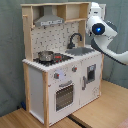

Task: Play with the kitchen

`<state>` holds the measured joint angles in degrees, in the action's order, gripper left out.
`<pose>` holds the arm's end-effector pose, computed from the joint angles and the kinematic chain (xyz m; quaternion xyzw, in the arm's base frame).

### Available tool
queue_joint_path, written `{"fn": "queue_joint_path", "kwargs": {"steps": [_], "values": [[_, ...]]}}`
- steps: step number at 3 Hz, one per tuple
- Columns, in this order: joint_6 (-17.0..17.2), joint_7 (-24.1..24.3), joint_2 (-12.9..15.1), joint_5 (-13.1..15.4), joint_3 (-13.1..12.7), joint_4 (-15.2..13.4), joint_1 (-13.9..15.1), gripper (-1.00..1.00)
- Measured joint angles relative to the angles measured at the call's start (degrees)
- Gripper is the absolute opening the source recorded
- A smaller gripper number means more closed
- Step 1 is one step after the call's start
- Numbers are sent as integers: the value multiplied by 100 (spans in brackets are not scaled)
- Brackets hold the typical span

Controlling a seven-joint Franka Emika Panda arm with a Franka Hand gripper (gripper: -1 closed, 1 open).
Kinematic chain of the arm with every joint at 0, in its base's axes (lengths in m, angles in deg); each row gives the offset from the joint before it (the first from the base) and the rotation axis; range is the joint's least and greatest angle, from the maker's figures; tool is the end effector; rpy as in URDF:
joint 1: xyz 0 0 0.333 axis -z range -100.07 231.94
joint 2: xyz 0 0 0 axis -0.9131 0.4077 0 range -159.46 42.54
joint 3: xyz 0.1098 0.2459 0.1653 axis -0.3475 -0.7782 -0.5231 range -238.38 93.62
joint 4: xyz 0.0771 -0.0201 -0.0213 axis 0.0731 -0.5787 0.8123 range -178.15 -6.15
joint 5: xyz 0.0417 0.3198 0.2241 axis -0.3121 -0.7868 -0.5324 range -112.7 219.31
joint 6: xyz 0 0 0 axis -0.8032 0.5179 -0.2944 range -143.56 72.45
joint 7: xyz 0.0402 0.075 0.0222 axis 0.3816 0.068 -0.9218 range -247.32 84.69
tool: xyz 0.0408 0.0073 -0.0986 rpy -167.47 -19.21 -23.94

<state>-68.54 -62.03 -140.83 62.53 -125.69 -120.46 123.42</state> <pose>0.3430 0.3282 0.6957 0.6398 -0.0178 0.5719 0.5130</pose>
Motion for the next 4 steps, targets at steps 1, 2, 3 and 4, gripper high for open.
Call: {"fn": "queue_joint_path", "kwargs": {"steps": [1,2,3,4], "values": [[64,-389,-319,13,-138,73,-320,100],[252,-412,-371,223,-395,67,-762,100],[416,-421,-370,584,-644,60,-1172,100],[567,-429,-367,940,-973,37,-1540,100]]}}
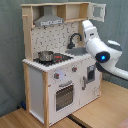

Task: Play with the kitchen

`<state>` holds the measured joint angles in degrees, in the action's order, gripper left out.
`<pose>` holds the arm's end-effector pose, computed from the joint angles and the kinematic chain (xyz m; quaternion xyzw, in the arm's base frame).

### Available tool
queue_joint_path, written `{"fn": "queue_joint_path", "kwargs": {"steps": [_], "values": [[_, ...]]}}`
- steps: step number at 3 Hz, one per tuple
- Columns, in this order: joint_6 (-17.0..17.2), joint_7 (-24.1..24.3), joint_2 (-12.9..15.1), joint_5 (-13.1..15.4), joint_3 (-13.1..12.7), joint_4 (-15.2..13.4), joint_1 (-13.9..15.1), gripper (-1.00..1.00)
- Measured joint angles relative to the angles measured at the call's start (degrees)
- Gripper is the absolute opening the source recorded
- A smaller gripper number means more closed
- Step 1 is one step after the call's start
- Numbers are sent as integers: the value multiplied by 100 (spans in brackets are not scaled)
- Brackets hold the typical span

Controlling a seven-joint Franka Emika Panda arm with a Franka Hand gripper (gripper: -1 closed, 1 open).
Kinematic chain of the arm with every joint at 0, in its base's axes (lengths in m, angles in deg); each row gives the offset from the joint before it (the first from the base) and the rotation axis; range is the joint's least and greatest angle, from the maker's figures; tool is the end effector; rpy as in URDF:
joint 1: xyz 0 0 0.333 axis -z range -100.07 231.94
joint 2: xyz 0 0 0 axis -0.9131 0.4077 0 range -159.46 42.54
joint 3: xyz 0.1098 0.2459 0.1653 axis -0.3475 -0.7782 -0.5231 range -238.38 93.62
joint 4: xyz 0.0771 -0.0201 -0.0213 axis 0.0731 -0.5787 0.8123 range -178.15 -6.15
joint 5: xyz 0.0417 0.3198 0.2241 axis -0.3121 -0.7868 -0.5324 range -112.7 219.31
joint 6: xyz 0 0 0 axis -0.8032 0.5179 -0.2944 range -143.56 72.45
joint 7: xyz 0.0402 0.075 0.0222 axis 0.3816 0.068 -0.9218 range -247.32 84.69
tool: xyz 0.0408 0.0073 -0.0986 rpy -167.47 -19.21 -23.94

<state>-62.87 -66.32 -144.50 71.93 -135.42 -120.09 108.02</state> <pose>0.2581 0.4549 0.6065 0.5844 0.1454 0.5519 0.5768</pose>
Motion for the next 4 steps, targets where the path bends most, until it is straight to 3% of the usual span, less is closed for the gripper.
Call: {"fn": "queue_joint_path", "kwargs": {"steps": [2,4], "values": [[147,-194,10,680,-713,-313,-663,100],[-70,-988,53,951,-1309,-766,-1103,100]]}}
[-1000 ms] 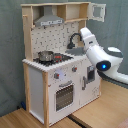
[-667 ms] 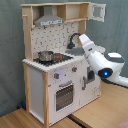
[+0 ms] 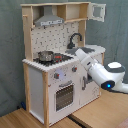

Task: Play with the kitchen

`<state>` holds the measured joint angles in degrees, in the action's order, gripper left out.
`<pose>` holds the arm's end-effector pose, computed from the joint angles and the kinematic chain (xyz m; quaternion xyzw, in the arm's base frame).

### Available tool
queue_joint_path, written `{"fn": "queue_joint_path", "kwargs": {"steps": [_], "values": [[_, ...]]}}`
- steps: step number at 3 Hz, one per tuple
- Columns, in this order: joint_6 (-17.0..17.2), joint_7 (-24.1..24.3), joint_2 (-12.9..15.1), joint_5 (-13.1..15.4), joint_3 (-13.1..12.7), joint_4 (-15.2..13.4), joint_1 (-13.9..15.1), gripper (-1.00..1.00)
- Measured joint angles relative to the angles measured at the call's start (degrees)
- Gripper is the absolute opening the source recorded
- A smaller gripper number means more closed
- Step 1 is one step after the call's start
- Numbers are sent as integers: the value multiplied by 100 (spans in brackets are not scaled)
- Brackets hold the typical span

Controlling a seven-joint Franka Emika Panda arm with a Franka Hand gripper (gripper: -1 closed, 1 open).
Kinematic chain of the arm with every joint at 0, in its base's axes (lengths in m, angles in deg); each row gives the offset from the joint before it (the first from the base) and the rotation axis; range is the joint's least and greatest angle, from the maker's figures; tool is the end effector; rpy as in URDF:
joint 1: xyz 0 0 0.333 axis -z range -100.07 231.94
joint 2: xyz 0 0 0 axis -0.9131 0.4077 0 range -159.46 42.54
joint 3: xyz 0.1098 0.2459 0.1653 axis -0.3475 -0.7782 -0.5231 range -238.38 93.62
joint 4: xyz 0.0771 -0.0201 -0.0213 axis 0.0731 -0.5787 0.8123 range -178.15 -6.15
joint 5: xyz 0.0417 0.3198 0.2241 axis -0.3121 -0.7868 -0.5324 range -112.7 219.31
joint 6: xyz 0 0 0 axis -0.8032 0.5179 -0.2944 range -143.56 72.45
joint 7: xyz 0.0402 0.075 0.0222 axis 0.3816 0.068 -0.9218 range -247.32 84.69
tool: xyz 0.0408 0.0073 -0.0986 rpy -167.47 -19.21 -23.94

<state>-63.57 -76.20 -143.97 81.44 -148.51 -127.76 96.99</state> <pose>0.2232 0.4846 0.4754 0.4931 0.3259 0.4404 0.6758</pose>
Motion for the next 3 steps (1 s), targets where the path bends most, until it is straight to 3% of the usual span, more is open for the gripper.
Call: {"fn": "queue_joint_path", "kwargs": {"steps": [3], "values": [[-930,-1236,36,53,-870,-816,-392,100]]}}
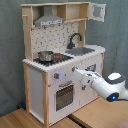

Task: Play with the kitchen

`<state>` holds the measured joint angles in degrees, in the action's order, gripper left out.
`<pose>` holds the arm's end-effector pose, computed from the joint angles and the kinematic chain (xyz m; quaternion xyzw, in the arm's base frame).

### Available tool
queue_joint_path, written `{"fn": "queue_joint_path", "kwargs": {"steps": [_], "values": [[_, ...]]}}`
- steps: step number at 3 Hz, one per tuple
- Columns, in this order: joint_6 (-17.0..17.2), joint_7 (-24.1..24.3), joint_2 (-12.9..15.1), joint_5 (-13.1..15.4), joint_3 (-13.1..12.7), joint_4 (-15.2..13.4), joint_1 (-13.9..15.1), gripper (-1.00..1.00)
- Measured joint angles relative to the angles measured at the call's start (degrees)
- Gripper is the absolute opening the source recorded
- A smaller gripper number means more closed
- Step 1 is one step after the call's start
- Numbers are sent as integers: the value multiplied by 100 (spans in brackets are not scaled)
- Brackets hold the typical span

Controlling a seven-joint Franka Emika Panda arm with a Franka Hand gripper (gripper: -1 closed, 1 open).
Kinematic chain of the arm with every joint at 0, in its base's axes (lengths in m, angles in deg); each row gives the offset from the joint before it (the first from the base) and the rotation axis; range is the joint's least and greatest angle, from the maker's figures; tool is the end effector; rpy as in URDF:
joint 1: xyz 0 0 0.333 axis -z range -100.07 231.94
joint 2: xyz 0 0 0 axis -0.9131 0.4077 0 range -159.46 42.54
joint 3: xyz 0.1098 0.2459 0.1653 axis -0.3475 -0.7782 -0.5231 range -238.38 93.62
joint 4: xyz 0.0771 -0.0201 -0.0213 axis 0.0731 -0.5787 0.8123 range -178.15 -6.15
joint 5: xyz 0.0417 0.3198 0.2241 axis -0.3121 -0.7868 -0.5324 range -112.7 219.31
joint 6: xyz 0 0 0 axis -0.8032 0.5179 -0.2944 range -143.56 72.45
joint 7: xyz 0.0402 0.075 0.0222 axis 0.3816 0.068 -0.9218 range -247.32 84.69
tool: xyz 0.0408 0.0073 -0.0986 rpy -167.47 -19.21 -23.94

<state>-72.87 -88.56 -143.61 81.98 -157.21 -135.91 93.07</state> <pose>0.2226 0.4707 0.3772 0.4016 0.4783 0.3315 0.7071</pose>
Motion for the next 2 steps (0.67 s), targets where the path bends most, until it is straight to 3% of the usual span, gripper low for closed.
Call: {"fn": "queue_joint_path", "kwargs": {"steps": [2], "values": [[-678,-700,16,0,-107,-717,-290,100]]}}
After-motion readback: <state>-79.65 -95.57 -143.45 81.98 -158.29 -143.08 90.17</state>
